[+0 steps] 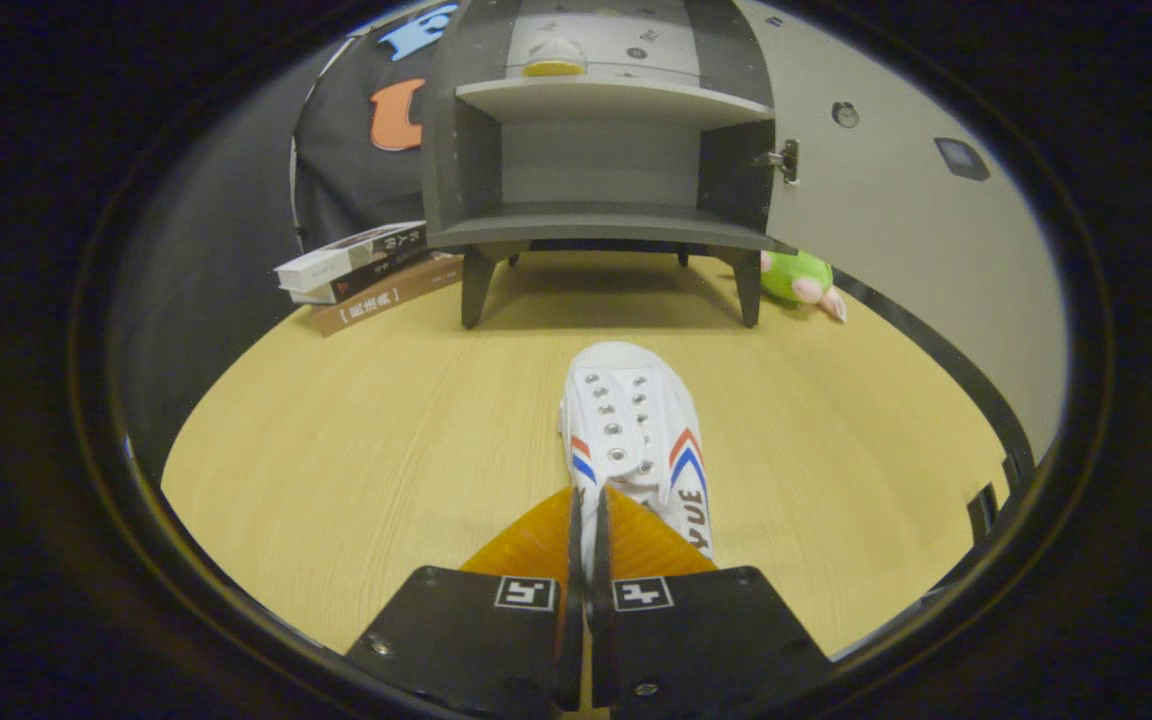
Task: Open the shoe cabinet door, grab the shoes and put them into the shoe cabinet, then close the shoe cabinet door.
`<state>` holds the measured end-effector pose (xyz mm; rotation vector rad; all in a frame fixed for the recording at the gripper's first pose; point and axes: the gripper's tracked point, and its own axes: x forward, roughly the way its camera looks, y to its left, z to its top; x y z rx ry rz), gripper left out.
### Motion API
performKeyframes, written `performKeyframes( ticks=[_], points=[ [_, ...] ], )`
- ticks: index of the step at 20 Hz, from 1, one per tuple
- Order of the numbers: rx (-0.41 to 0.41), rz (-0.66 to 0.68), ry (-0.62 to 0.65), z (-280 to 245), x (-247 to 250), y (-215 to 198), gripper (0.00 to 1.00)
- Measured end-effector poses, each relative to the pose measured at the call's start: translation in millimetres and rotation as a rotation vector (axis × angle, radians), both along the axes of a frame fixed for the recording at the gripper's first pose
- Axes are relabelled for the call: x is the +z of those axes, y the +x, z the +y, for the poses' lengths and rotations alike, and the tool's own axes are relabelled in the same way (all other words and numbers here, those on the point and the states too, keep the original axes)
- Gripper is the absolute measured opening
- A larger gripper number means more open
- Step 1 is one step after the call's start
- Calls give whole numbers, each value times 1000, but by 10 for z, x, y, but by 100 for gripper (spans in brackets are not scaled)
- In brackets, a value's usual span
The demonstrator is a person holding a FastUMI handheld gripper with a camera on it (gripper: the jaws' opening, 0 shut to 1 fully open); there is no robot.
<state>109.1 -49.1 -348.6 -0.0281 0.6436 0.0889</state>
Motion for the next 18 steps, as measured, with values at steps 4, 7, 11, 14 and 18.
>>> performKeyframes(
  ticks=[4,7,11,14,18],
  points=[
    [-6,43,80,69,-45,48,10],
    [20,11,113,83,90,88,4],
    [63,-55,113,86,571,166,4],
    [101,-95,145,17,1063,173,3],
    [137,-155,164,99,1783,283,4]
  ],
)
